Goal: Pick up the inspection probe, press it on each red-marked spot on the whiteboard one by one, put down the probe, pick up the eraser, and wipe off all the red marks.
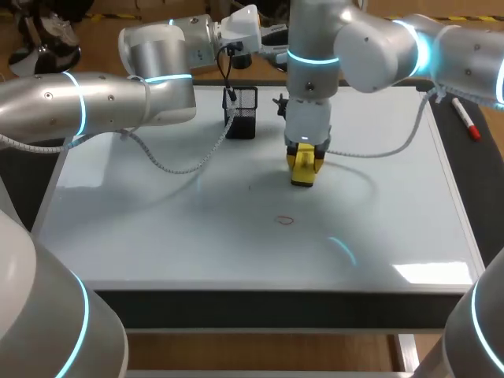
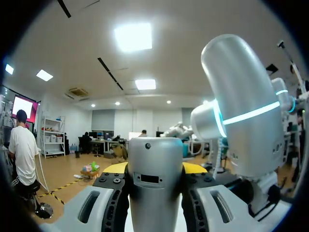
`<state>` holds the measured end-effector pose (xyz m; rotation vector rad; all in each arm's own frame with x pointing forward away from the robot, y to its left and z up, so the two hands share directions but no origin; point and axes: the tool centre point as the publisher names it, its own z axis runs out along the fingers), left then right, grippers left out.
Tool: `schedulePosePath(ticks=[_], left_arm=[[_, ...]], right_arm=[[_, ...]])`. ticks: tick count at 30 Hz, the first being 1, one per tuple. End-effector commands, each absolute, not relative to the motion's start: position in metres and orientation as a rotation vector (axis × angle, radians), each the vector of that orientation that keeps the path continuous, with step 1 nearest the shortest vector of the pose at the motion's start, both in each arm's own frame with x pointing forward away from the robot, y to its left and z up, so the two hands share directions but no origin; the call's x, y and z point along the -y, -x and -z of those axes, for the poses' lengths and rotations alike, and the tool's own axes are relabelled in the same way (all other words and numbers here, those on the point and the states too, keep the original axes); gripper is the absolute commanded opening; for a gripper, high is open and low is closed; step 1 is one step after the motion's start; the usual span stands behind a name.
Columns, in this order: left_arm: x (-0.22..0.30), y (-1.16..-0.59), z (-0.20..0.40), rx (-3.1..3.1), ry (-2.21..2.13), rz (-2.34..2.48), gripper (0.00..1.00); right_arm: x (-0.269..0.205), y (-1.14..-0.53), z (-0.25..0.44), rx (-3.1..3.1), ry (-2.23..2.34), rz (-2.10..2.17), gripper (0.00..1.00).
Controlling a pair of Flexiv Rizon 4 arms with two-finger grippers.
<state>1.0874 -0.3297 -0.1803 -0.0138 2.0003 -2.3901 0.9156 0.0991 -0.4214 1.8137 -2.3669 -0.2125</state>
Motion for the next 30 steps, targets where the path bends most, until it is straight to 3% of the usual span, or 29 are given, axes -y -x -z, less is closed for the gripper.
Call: schedulePosePath(ticks=[1,11,30], left_arm=[[0.330,-1.089,0.179,-2.005,0.012,2.390,0.00],[0.330,-1.089,0.179,-2.005,0.012,2.390,0.00],[0.330,-1.089,0.179,-2.005,0.012,2.390,0.00]], right_arm=[[-0.084,-0.905,0.423,2.392,-1.814,0.210,0.00],[-0.063,-0.899,0.403,2.466,-1.761,0.143,0.00],[0.021,-0.904,0.356,2.584,-1.625,-0.013,0.00]])
